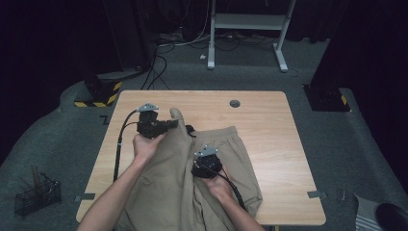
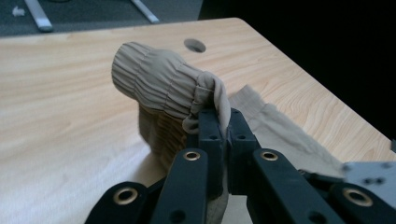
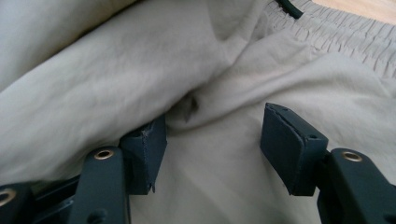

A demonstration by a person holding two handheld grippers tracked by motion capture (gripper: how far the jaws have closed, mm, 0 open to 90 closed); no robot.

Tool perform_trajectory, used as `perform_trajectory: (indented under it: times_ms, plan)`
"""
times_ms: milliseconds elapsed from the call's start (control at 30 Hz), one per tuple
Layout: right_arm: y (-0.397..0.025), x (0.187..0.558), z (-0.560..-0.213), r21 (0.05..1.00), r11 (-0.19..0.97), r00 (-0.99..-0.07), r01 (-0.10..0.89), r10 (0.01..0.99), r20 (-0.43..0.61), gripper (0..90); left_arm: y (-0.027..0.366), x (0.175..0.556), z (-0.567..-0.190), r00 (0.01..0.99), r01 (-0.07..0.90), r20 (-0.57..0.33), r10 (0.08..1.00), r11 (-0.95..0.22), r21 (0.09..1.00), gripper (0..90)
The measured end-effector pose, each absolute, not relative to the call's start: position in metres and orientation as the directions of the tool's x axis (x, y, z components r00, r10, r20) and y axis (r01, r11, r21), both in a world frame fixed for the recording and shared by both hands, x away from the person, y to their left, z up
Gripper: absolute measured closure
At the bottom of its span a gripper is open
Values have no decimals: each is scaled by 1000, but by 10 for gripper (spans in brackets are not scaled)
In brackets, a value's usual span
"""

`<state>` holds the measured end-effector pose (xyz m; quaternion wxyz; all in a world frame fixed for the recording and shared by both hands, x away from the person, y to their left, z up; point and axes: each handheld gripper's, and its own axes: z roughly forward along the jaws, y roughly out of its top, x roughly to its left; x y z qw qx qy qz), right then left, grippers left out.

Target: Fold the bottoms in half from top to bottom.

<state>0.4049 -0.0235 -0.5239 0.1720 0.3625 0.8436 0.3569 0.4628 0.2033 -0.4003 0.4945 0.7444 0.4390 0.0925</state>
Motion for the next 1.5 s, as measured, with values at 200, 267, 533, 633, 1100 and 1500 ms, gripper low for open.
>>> perform_trajectory:
  times_ms: [200,267,533,633,1100,1500]
  plan:
    - [-7,414,-520,712,472,-663,520,749,-12,403,184,466,-396,642,534,-244,727,-194,823,874]
    - [-18,410,-513,730,449,-658,515,753,1,402,181,466,-398,647,535,-248,721,-197,822,874]
    - [-84,395,-500,714,489,-643,501,763,-72,385,167,467,-404,664,535,-265,699,-197,821,873]
    - [-100,394,-513,697,478,-627,535,777,-52,384,158,468,-406,679,532,-267,684,-208,821,873]
    - [-101,392,-524,732,433,-610,525,792,-31,377,100,477,-422,725,537,-301,619,-235,811,872]
    - [-101,392,-524,733,433,-605,525,795,-36,373,61,493,-456,720,585,-333,609,-275,763,856]
